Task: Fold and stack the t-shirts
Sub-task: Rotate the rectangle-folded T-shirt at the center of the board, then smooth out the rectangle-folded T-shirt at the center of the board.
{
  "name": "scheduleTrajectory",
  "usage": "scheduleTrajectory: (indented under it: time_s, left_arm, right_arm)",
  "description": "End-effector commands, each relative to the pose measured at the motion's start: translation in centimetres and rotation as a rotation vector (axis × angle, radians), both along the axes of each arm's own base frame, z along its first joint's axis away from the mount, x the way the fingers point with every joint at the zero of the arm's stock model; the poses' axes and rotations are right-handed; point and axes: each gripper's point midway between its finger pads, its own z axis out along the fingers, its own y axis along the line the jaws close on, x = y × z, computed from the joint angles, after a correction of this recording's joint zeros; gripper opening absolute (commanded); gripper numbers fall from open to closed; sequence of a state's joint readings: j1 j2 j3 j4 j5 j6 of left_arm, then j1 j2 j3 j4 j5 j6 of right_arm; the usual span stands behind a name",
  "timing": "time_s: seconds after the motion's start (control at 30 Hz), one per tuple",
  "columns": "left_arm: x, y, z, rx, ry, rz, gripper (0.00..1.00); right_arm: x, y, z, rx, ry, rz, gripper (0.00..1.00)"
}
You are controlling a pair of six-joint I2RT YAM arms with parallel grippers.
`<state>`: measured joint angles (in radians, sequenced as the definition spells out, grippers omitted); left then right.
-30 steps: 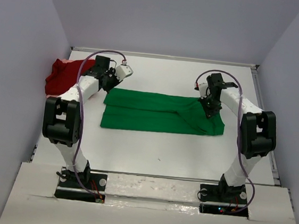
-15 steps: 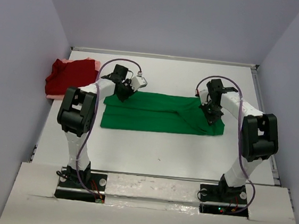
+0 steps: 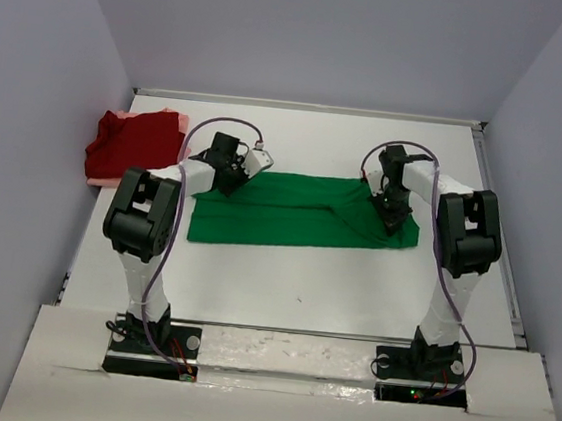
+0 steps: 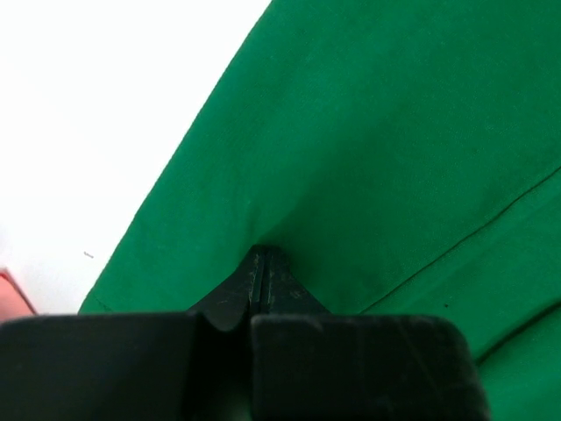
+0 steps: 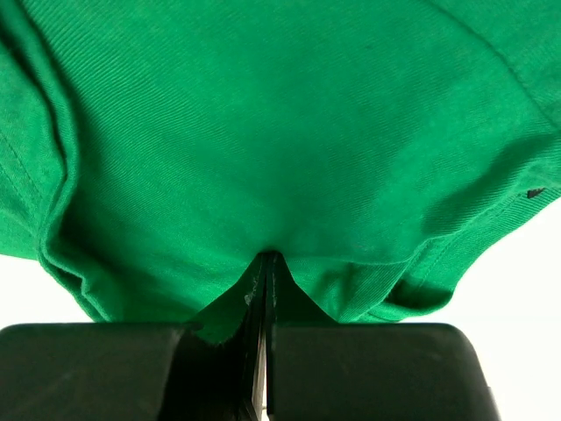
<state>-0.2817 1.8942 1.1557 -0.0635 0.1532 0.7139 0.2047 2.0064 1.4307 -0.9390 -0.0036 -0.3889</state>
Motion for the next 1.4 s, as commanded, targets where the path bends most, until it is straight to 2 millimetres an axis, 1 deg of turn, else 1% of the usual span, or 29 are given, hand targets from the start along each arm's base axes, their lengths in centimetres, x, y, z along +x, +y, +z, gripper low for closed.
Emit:
scheduleTrajectory:
  time_s: [0.0,0.07,0.1,0.17,0.2,0.23,0.33,0.4,0.43,0.47,0.5,0.53,0.6,0.63,0.7,0.73,0.8,0.83,0.9,0.93,0.97,1.03,1.07,1.1,1.13,1.17,1.2,1.3,1.37]
  left_arm:
    - [-2.8,2.1,-1.5,0.073,0.083,0.041,0.0]
    - [-3.9,2.2,-1.1,0.072,0.101,0.034,0.0]
    - [-5.1,2.5,-1.5,0.075,0.127,0.032,0.0]
    - [-6.1,2.5,-0.3,0.063,0.123,0.025,0.0]
    - [-7.8,2.5,-0.6,0.062,0.169,0.012,0.0]
    - [-8.4,2.5,0.5,0.053,0.158,0.005,0.0]
    - [-11.8,2.3,0.8,0.061,0.211,-0.043,0.0]
    - [-14.3,1.6,1.9,0.051,0.217,-0.1,0.0]
    - [-14.9,1.3,3.1,0.037,0.186,-0.121,0.0]
    - [-16.0,0.8,2.9,0.038,0.197,-0.148,0.0]
    - [-17.0,0.3,3.1,0.025,0.211,-0.175,0.0]
    - [-17.4,-0.1,3.8,0.011,0.194,-0.186,0.0]
    - [-18.4,-1.4,4.1,-0.006,0.199,-0.215,0.0]
    - [-19.0,-2.0,4.2,-0.03,0.218,-0.212,0.0]
    - [-20.0,-3.6,4.3,-0.055,0.239,-0.253,0.0]
    - [-20.4,-4.3,4.3,-0.066,0.249,-0.272,0.0]
    - [-20.5,-5.4,4.8,-0.091,0.24,-0.269,0.0]
    - [-20.2,-6.0,5.3,-0.109,0.216,-0.27,0.0]
    - [-19.4,-6.4,6.3,-0.123,0.176,-0.264,0.0]
    - [-18.5,-6.6,7.6,-0.131,0.128,-0.256,0.0]
    - [-17.9,-6.7,8.4,-0.135,0.094,-0.247,0.0]
    - [-16.2,-6.6,10.7,-0.136,-0.009,-0.211,0.0]
    - [-15.5,-6.3,11.3,-0.125,-0.041,-0.196,0.0]
    - [-14.6,-6.1,12.4,-0.118,-0.08,-0.17,0.0]
    - [-13.3,-5.2,13.0,-0.088,-0.129,-0.113,0.0]
    - [-12.4,-4.5,13.5,-0.081,-0.158,-0.073,0.0]
    - [-11.3,-3.6,14.2,-0.063,-0.201,-0.017,0.0]
    - [-9.4,-1.5,14.7,-0.064,-0.223,0.083,0.0]
    - [-8.7,-0.2,14.2,-0.063,-0.211,0.143,0.0]
  right_arm:
    - [3.3,1.3,-1.3,0.048,-0.054,0.022,0.0]
    - [3.9,0.8,-2.0,0.033,-0.041,0.016,0.0]
    - [5.1,1.1,-1.5,0.037,-0.068,0.019,0.0]
    - [5.7,1.4,-2.1,0.044,-0.047,0.024,0.0]
    - [7.1,1.7,-1.4,0.054,-0.079,0.027,0.0]
    - [7.6,2.1,-1.3,0.07,-0.081,0.03,0.0]
    - [8.8,2.7,-2.2,0.087,-0.058,0.036,0.0]
    - [10.4,3.4,-2.4,0.11,-0.061,0.049,0.0]
    - [12.1,4.0,-1.3,0.13,-0.098,0.057,0.0]
    - [12.5,4.2,-2.3,0.134,-0.082,0.062,0.0]
    - [13.2,4.5,-2.2,0.148,-0.089,0.065,0.0]
    - [14.9,5.4,-0.6,0.185,-0.133,0.076,0.0]
    - [16.3,6.1,-0.2,0.216,-0.159,0.09,0.0]
    - [16.5,6.6,-1.3,0.24,-0.142,0.101,0.0]
    - [18.8,7.2,0.1,0.258,-0.219,0.123,0.0]
    - [19.5,7.4,0.0,0.262,-0.242,0.132,0.0]
    - [20.4,7.5,0.6,0.267,-0.288,0.148,0.0]
    - [21.5,7.7,2.4,0.274,-0.353,0.154,0.0]
    - [21.9,7.9,4.2,0.288,-0.4,0.16,0.0]
    - [22.0,8.1,4.6,0.3,-0.424,0.159,0.0]
    - [22.3,8.3,7.8,0.313,-0.492,0.167,0.0]
    - [21.8,8.5,9.2,0.34,-0.53,0.167,0.12]
    - [21.5,8.8,10.6,0.361,-0.554,0.17,0.27]
    - [21.2,8.9,13.6,0.378,-0.606,0.169,0.29]
    - [20.5,9.6,14.2,0.4,-0.606,0.178,0.31]
    - [20.1,9.8,15.3,0.417,-0.617,0.18,0.44]
    - [19.5,10.1,17.2,0.445,-0.641,0.19,0.47]
    - [18.0,11.5,17.7,0.474,-0.626,0.217,0.43]
    - [17.6,11.6,17.3,0.479,-0.609,0.226,0.35]
